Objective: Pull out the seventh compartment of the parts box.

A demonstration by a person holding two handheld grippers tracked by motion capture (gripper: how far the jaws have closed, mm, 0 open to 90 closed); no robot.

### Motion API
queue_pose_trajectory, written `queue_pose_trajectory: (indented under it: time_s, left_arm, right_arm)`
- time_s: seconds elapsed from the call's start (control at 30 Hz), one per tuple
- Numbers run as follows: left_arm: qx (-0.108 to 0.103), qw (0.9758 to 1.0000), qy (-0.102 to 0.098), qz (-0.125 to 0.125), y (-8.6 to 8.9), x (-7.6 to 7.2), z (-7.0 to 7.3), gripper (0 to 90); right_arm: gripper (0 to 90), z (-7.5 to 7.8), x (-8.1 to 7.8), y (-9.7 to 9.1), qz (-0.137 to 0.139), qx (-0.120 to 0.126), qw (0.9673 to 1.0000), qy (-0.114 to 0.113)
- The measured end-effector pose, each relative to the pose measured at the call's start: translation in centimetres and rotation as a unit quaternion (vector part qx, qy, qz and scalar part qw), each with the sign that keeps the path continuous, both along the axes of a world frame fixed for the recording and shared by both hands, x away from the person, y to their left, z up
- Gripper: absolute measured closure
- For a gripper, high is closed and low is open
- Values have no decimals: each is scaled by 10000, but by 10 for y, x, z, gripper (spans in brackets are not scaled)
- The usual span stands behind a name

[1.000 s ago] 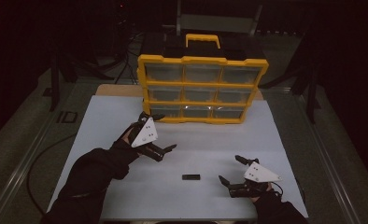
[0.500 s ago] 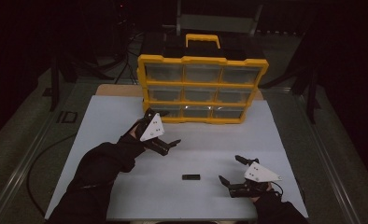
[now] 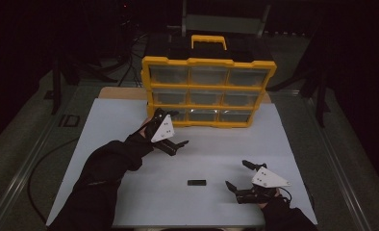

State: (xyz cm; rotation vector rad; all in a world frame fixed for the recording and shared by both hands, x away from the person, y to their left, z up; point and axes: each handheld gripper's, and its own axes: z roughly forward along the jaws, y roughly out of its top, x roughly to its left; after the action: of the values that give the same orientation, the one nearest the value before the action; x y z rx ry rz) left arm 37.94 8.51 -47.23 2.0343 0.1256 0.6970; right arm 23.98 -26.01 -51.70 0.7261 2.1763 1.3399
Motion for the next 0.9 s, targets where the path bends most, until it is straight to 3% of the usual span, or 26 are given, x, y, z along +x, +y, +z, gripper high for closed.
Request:
queue_pose_trajectory:
  time_s: [0.17, 0.3, 0.5, 0.7, 0.9]
  left_arm:
    - [177, 9997, -60, 129, -4, 5, -1, 0]
    - [218, 9997, -28, 77, -6, 6, 0, 0]
    - [296, 9992, -214, 177, -8, 13, -4, 0]
    - [357, 9991, -179, 145, -10, 19, -7, 0]
    - [584, 9975, -374, 133, -14, 26, -12, 0]
  right_arm:
    - [81, 0, 0, 0, -2, 25, 10000, 23]
    - [81, 0, 0, 0, 6, 23, 10000, 5]
    - [81, 0, 1, -1, -5, 39, 10000, 8]
    - [81, 0, 1, -1, -6, 36, 10000, 12]
    - [81, -1, 1, 0, -20, 64, 10000, 51]
